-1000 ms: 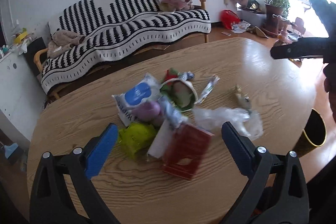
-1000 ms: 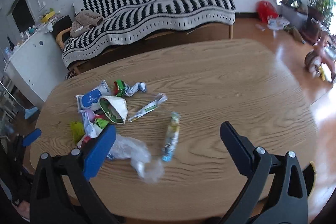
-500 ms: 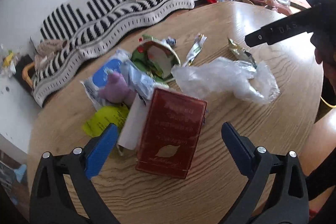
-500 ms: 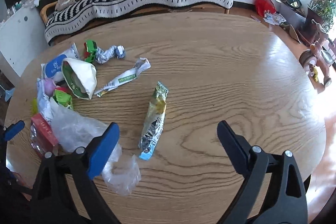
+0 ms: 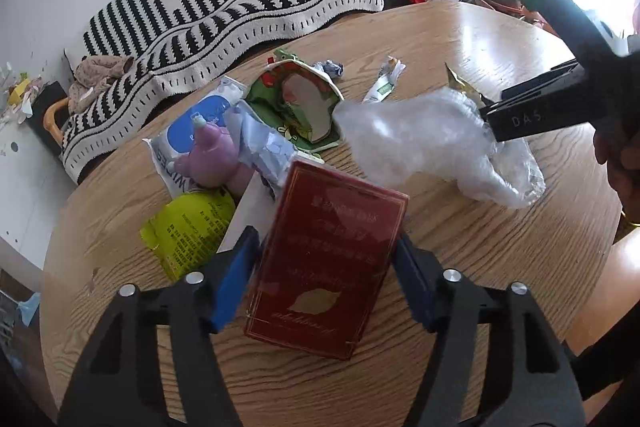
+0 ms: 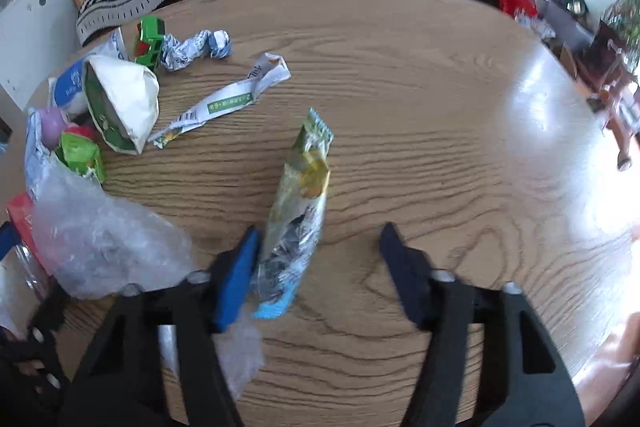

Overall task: Collect trash
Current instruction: 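Grasp the red box with the left tool while the right tool grasps the foil snack wrapper, then carry red box and foil wrapper to the bin and release both, then grasp the yellow-green snack bag with the left tool while the right tool grasps the plastic bag, then carry snack bag and plastic bag over the bin and open both tools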

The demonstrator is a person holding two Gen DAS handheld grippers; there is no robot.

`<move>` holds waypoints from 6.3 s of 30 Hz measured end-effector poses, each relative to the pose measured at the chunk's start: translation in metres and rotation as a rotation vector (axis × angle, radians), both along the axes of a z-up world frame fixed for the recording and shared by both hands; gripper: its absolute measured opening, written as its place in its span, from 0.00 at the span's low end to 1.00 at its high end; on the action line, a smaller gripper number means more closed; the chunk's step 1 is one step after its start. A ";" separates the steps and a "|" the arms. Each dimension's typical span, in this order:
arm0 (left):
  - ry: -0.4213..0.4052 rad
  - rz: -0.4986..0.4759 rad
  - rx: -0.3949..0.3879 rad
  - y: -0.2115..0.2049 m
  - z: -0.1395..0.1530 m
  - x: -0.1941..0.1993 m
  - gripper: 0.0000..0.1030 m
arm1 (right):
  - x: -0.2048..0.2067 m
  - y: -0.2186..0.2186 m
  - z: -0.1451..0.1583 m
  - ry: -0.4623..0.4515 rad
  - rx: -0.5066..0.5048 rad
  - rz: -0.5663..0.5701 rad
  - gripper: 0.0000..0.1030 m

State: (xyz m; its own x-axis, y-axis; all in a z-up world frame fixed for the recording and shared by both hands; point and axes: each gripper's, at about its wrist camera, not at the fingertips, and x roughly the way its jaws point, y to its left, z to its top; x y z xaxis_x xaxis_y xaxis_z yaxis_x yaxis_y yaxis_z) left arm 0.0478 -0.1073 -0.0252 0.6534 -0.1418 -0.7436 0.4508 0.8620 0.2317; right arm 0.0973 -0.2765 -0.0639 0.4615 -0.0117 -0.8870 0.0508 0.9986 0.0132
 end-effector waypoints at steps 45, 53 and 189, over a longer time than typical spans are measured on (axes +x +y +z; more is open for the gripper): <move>0.357 -0.566 -0.300 -0.412 -0.013 -0.165 0.60 | -0.323 -0.415 0.005 0.005 0.129 -0.704 0.16; 0.468 -0.551 -0.249 -0.473 -0.067 -0.167 0.60 | -0.335 -0.444 -0.024 0.071 0.185 -0.729 0.16; 0.507 -0.545 -0.295 -0.466 -0.055 -0.161 0.48 | -0.299 -0.439 -0.020 0.141 0.161 -0.817 0.23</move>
State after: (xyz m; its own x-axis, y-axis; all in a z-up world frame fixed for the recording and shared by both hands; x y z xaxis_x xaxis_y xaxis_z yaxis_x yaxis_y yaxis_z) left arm -0.1134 -0.5731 -0.0805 0.0279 -0.5809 -0.8135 0.8155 0.4839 -0.3176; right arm -0.2012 -0.7150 -0.0842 0.2473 -0.1623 -0.9553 0.7681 0.6338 0.0912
